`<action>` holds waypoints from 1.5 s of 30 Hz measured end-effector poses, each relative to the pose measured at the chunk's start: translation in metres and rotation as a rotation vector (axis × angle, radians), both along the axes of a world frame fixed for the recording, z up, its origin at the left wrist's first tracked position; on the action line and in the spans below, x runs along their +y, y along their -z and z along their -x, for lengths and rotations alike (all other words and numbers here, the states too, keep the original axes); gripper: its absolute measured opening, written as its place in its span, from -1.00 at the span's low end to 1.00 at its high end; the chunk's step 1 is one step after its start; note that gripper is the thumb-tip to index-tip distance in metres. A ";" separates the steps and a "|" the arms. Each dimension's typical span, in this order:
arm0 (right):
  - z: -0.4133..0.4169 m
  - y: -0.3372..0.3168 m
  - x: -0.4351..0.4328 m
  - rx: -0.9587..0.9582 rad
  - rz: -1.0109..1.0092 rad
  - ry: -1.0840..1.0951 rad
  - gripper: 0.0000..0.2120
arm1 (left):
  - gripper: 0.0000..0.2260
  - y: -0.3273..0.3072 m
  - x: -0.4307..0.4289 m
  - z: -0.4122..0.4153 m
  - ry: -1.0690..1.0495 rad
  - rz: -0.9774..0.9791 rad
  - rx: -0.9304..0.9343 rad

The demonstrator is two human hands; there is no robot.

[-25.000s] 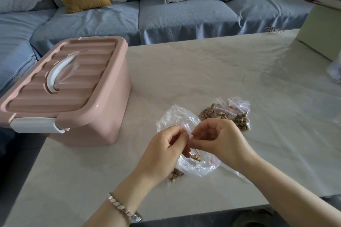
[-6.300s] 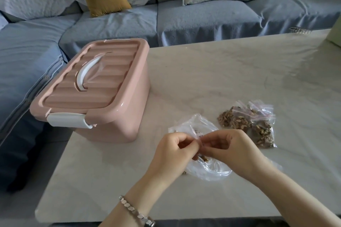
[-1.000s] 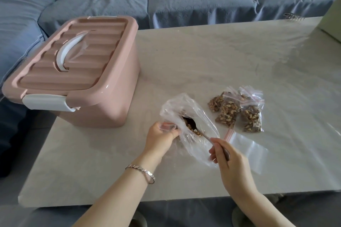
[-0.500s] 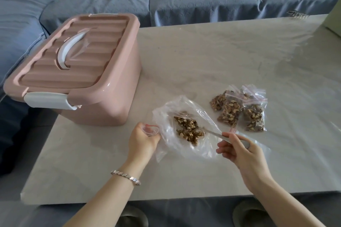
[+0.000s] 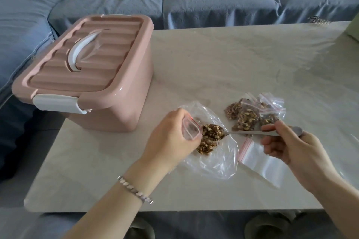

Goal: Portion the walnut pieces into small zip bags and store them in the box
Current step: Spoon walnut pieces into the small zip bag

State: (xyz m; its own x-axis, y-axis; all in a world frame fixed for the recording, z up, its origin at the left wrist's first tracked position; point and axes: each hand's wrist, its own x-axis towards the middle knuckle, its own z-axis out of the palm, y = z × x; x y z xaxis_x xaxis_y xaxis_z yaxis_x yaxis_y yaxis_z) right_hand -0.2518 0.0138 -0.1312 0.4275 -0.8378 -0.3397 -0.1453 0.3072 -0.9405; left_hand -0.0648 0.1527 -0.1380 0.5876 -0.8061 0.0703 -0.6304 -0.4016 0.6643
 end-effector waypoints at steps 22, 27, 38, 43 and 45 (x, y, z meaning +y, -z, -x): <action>-0.035 -0.051 -0.002 0.085 0.163 -0.239 -0.66 | -0.68 0.017 -0.012 0.004 0.096 -0.065 -0.007; -0.048 -0.066 0.016 0.171 0.475 -0.420 -0.69 | -0.64 0.013 -0.012 0.007 0.075 -0.072 0.042; -0.013 -0.064 0.031 0.002 1.047 -0.360 -0.75 | -0.71 0.015 0.013 -0.001 -0.148 0.084 0.060; 0.008 -0.011 0.029 -0.048 0.658 -0.164 -0.63 | -0.70 0.032 0.032 -0.009 -0.330 -0.081 0.219; 0.010 0.014 0.034 -0.009 0.591 -0.141 -0.64 | -0.71 0.039 0.030 -0.007 -0.292 -0.225 0.283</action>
